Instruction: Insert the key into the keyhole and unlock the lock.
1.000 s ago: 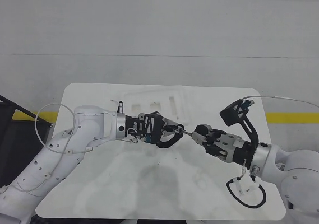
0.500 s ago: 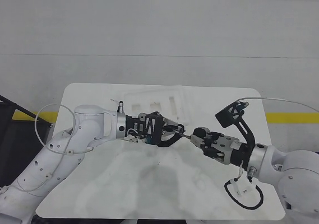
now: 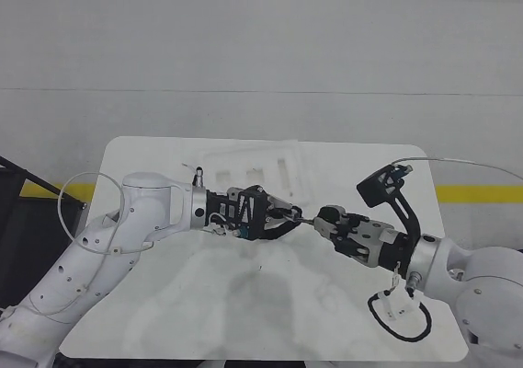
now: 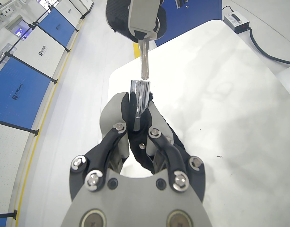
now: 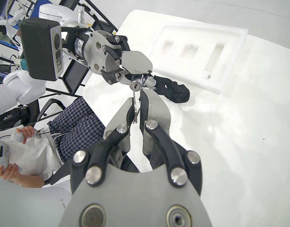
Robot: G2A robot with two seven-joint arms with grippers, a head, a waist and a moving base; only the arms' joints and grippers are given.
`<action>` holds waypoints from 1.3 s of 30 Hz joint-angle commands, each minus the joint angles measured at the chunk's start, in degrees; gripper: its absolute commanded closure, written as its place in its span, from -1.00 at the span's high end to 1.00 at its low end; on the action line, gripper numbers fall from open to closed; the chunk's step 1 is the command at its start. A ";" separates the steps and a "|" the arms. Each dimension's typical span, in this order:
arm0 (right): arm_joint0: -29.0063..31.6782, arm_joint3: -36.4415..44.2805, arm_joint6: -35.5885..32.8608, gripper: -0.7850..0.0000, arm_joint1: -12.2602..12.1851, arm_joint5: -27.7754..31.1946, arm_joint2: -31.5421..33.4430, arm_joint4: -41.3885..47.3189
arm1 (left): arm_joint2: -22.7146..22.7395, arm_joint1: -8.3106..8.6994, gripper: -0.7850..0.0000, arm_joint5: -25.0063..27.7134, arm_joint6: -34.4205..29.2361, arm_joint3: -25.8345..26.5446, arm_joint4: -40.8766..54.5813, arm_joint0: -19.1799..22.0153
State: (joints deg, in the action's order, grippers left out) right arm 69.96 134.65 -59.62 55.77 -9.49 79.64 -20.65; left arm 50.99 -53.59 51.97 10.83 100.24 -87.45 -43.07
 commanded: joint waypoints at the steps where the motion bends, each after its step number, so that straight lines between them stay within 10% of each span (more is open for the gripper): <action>1: 0.09 0.00 0.17 -1.00 -0.03 -0.03 0.12 0.00 | 0.04 -0.07 -1.00 0.25 -0.08 -0.09 0.17 -0.04; 39: 0.67 0.00 2.04 -1.00 -0.45 -0.85 -0.77 0.20 | 0.51 -1.72 -1.00 1.62 -1.78 -1.44 5.15 -0.62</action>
State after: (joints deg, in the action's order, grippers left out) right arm 70.65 134.65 -57.64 55.31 -10.27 78.93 -20.52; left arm 51.41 -55.28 53.60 9.22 98.89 -82.74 -43.64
